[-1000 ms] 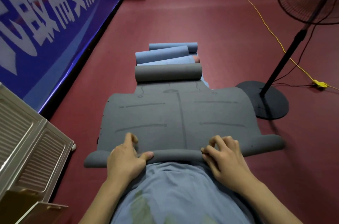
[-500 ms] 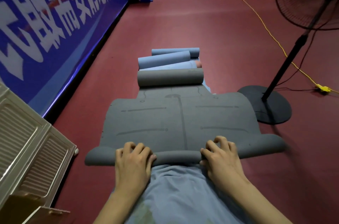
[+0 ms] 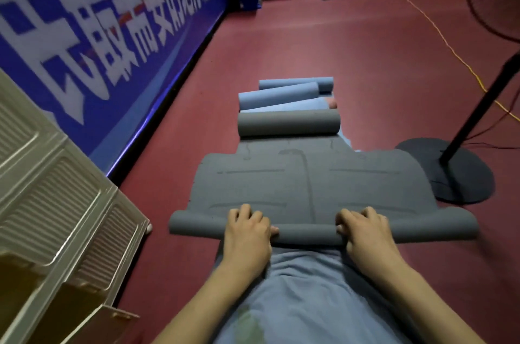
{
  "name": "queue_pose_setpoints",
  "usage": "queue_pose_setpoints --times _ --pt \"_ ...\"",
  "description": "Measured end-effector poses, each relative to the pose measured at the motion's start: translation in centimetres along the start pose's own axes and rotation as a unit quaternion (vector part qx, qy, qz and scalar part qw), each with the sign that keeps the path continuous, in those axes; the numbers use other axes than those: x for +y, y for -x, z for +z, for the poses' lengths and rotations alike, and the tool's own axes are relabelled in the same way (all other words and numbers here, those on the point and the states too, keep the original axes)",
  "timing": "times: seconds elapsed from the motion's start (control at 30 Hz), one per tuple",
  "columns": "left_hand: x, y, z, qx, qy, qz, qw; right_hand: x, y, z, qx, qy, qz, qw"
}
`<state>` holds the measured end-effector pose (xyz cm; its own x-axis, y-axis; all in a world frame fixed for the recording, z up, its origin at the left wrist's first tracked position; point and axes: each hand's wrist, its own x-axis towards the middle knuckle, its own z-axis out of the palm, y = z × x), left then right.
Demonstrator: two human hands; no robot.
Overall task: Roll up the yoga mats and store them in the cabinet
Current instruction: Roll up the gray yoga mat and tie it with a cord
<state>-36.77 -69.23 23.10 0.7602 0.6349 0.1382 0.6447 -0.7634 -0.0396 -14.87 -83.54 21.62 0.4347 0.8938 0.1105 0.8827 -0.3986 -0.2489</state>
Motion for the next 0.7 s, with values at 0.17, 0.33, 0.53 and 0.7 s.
queue_pose_setpoints --times 0.17,0.33,0.53,0.7 --pt "-0.8 -1.1 -1.0 -0.057 0.007 -0.033 0.998 -0.2 -1.2 -1.8 -0.04 0.001 -0.029 0.999" --pt "-0.6 0.2 -2.3 -0.099 0.009 -0.049 0.994 0.4 1.2 -2.2 -0.039 -0.039 -0.074 0.996" --pt "-0.4 0.2 -2.1 -0.119 0.058 -0.112 0.985 0.9 3.7 -0.2 -0.008 -0.073 -0.074 0.995" --pt "-0.5 -1.5 -2.6 -0.162 0.098 -0.157 0.969 0.4 2.6 -0.9 -0.021 -0.039 -0.088 0.995"
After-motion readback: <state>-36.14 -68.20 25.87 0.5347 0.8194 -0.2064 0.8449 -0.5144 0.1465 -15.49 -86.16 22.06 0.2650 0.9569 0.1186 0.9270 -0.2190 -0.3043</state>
